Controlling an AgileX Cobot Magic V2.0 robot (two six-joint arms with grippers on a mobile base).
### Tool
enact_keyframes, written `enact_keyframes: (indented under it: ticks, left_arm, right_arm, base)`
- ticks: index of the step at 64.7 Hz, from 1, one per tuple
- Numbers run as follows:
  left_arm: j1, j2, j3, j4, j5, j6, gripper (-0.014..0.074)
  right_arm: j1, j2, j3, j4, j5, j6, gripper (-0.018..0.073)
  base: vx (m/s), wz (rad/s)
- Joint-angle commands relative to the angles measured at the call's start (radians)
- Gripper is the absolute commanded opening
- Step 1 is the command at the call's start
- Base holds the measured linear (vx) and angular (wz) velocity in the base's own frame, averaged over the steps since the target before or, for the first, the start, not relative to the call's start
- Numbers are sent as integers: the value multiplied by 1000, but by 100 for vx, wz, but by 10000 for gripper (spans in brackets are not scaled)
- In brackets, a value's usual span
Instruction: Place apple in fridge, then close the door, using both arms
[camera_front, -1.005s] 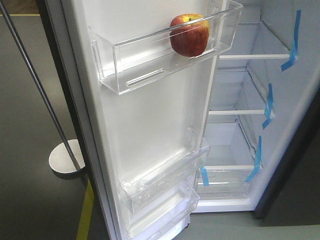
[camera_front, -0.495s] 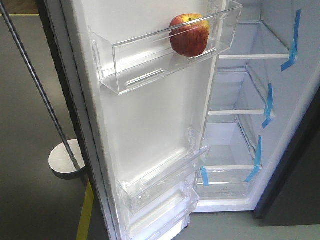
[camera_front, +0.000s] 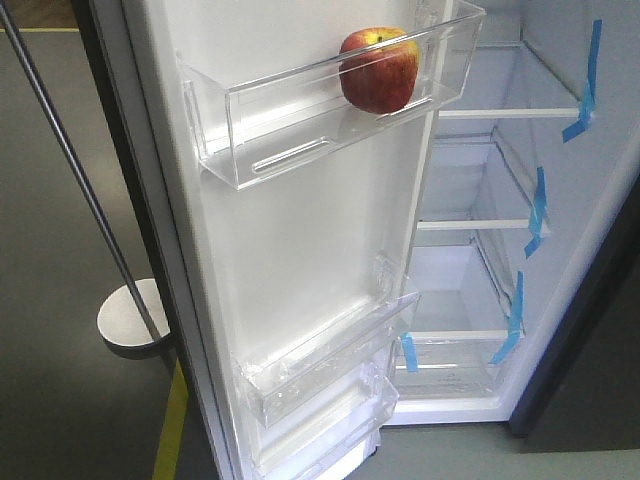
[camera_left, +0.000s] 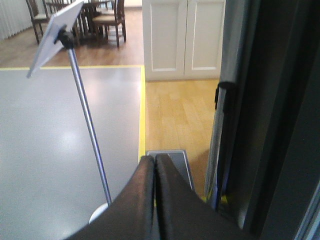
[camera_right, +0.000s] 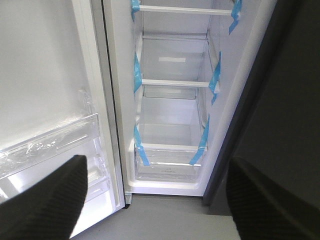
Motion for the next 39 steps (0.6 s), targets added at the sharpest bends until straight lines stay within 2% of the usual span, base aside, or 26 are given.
enact_keyframes:
  ticks: [1, 17, 28, 34, 39]
  left_arm:
    - [1, 29, -36, 5, -70, -6, -6]
    - [1, 63, -36, 4, -97, -6, -6]
    - [1, 78, -36, -2, -53, -5, 22]
    - [1, 90, -37, -2, -51, 33, 110]
    - [1, 99, -37, -2, -44, 69, 241]
  right_arm:
    - [-9, 12, -21, -25, -67, -3, 546]
    - [-9, 12, -21, -25, -67, -3, 545]
    - [-9, 12, -21, -25, -67, -3, 545]
    - [-9, 12, -21, -25, -67, -3, 545]
    - [-9, 12, -21, -25, -66, -3, 545]
  base:
    - [0, 0]
    - [0, 0]
    - [0, 0]
    - [0, 0]
    - [0, 0]
